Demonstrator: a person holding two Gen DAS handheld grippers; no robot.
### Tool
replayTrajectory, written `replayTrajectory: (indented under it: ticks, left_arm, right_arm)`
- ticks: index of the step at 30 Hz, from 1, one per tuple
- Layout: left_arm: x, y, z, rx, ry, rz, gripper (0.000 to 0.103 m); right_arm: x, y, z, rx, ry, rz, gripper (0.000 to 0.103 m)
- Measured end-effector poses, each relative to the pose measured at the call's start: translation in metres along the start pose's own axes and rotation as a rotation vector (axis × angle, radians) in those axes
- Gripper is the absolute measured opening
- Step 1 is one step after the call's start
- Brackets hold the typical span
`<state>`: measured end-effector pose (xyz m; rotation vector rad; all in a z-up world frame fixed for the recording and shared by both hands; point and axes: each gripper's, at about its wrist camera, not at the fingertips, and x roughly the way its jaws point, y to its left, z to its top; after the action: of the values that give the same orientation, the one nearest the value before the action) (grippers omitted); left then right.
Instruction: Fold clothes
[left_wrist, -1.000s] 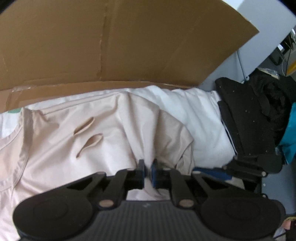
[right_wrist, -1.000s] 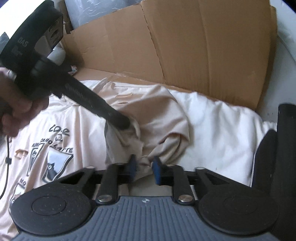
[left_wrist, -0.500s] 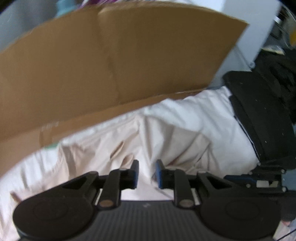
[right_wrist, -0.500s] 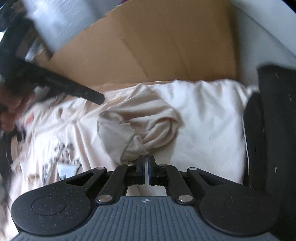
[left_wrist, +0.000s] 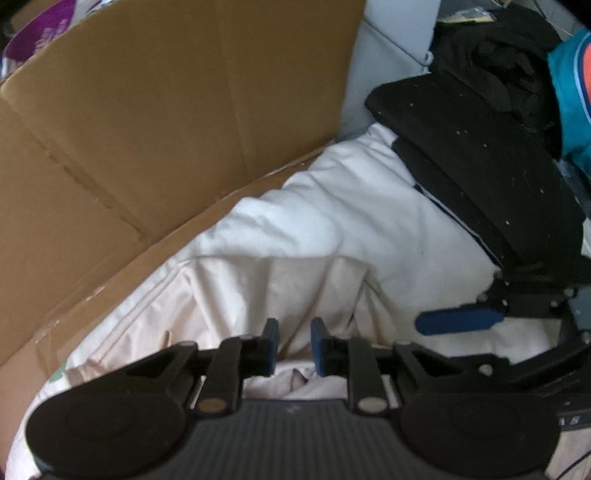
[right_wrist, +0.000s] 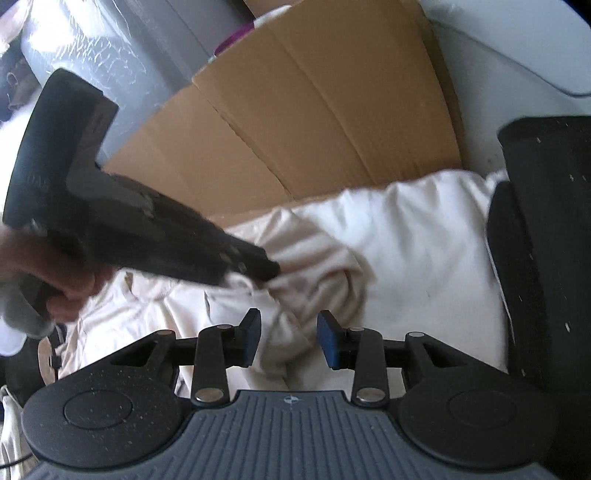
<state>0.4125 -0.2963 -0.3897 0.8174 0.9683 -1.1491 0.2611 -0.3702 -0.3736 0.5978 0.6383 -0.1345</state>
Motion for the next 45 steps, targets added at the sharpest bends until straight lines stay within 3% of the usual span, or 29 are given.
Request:
replayTrajectory:
  ticks: [4, 7, 12, 14, 16, 18, 27, 31, 33, 34, 35, 39, 40, 42, 43, 44, 45]
  left_arm:
    - [0.007, -0.003, -0.001, 0.02, 0.04, -0.025, 0.022]
    - [0.014, -0.007, -0.002, 0.044, 0.072, -0.047, 0.044]
    - [0.031, -0.012, -0.005, 0.107, 0.129, -0.025, 0.044]
    - [0.034, -0.015, -0.005, 0.133, 0.139, -0.023, 0.041]
    - [0.034, -0.018, -0.003, 0.162, 0.144, -0.016, 0.022]
    - [0.032, -0.018, 0.0, 0.183, 0.148, -0.011, 0.011]
    - [-0.02, 0.002, 0.034, 0.12, 0.002, -0.064, 0.009]
    - [-0.033, 0.012, 0.047, 0.073, -0.03, -0.071, 0.009]
    - [-0.035, 0.015, 0.049, 0.047, -0.035, -0.08, 0.009]
    - [-0.036, 0.017, 0.051, 0.035, -0.038, -0.087, 0.009]
    - [-0.037, 0.018, 0.053, 0.024, -0.041, -0.094, 0.009]
    - [-0.037, 0.023, 0.059, -0.034, -0.052, -0.131, 0.007]
    - [-0.037, 0.025, 0.061, -0.051, -0.056, -0.139, 0.007]
    - [-0.037, 0.029, 0.064, -0.087, -0.068, -0.15, 0.007]
    - [-0.036, 0.03, 0.065, -0.098, -0.073, -0.151, 0.006]
    - [-0.036, 0.031, 0.067, -0.101, -0.077, -0.146, 0.006]
    - [-0.036, 0.032, 0.068, -0.098, -0.08, -0.139, 0.006]
  right_arm:
    - [0.02, 0.001, 0.007, 0.014, 0.024, 0.005, 0.038]
    - [0.034, 0.001, 0.002, 0.013, 0.087, 0.01, 0.038]
    - [0.03, 0.001, -0.004, 0.011, 0.095, 0.008, 0.008]
    - [0.025, 0.0, -0.005, 0.008, 0.085, 0.004, 0.002]
    - [0.019, 0.0, -0.005, 0.0, 0.075, -0.003, 0.0]
    - [0.012, 0.001, -0.005, -0.005, 0.066, -0.014, 0.0]
    - [-0.011, 0.004, -0.001, 0.023, 0.01, -0.012, 0.0]
    - [-0.011, 0.002, 0.009, 0.057, -0.022, 0.017, 0.004]
    - [-0.009, 0.002, 0.014, 0.063, -0.04, 0.029, 0.02]
    - [-0.007, 0.002, 0.017, 0.068, -0.048, 0.036, 0.041]
    - [-0.006, 0.002, 0.02, 0.066, -0.062, 0.044, 0.051]
    - [0.01, 0.002, 0.025, 0.048, -0.046, 0.06, 0.051]
    - [0.016, 0.0, 0.024, 0.058, -0.032, 0.066, 0.048]
    - [0.027, -0.007, 0.023, 0.086, 0.009, 0.072, 0.029]
    - [0.029, -0.009, 0.021, 0.089, 0.024, 0.072, 0.006]
    - [0.03, -0.009, 0.02, 0.083, 0.031, 0.067, 0.0]
    - [0.026, -0.01, 0.018, 0.08, 0.021, 0.067, 0.0]
